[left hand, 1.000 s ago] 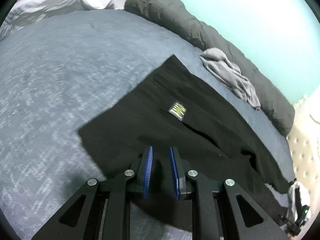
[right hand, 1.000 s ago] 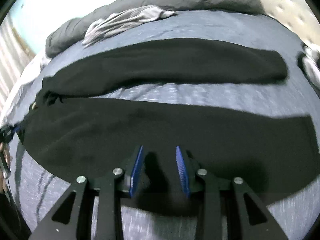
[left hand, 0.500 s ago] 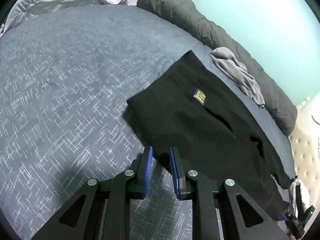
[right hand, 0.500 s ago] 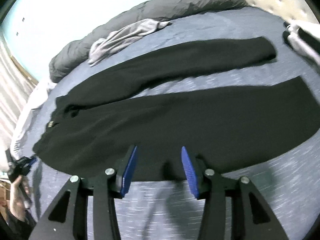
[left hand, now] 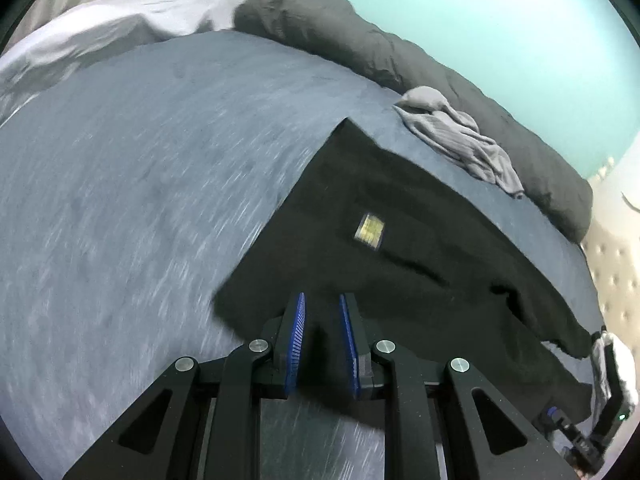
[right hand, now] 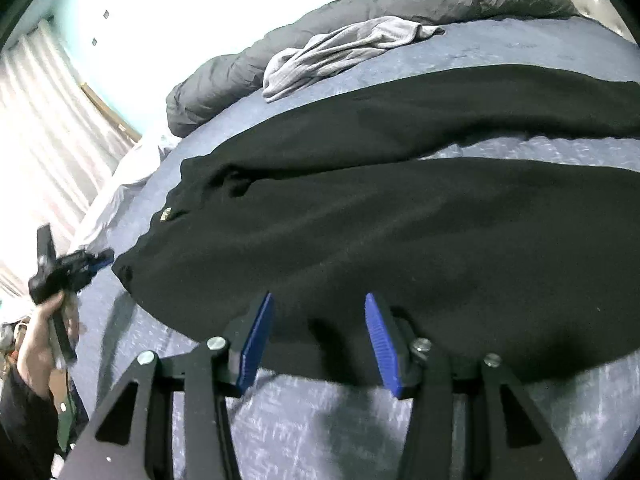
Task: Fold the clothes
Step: 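Grasp the hoodie edge near the logo with the left tool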
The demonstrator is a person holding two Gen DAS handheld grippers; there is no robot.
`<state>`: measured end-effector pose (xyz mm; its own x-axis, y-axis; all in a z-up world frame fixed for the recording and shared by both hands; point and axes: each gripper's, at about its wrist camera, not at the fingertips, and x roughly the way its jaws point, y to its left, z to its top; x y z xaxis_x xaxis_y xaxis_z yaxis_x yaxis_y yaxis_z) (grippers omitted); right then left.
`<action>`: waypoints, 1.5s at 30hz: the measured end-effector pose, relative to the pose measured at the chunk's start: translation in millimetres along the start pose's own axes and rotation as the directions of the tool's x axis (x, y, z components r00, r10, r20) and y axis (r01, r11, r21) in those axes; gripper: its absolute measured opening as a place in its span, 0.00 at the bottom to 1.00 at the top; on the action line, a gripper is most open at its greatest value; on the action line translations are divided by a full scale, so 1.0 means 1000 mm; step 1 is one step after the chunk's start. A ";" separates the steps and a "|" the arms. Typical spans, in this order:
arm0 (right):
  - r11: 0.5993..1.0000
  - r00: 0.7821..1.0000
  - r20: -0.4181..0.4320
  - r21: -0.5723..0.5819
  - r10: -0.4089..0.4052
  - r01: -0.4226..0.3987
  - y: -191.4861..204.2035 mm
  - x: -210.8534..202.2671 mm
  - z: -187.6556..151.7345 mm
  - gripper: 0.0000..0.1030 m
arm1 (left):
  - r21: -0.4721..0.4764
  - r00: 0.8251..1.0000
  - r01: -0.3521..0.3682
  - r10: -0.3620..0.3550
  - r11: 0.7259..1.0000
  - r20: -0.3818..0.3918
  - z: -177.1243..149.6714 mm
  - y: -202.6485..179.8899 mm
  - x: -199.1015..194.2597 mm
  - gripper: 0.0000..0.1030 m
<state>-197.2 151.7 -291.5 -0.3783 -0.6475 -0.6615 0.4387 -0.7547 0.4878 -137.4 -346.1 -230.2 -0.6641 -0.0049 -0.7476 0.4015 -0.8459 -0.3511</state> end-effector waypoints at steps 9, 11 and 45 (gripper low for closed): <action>0.996 0.999 0.042 0.083 0.033 -0.036 -0.023 0.016 0.019 0.49 | 0.165 0.987 -0.006 0.033 0.986 -0.159 0.092 -0.026 0.090 0.29; 0.994 0.999 0.037 0.098 0.038 -0.041 -0.027 0.021 0.024 0.49 | 0.178 0.978 -0.002 0.039 0.984 -0.205 0.098 -0.023 0.111 0.29; 0.986 0.995 0.081 0.155 0.055 -0.067 -0.043 0.034 0.039 0.54 | 0.182 0.932 0.178 -0.106 0.967 -0.347 0.094 -0.018 0.136 0.32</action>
<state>-260.4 157.8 -313.2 -0.4186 -0.6946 -0.5850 0.3313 -0.7166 0.6138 -293.7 -381.6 -272.4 -0.4425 0.2701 -0.8551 0.1558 -0.9159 -0.3699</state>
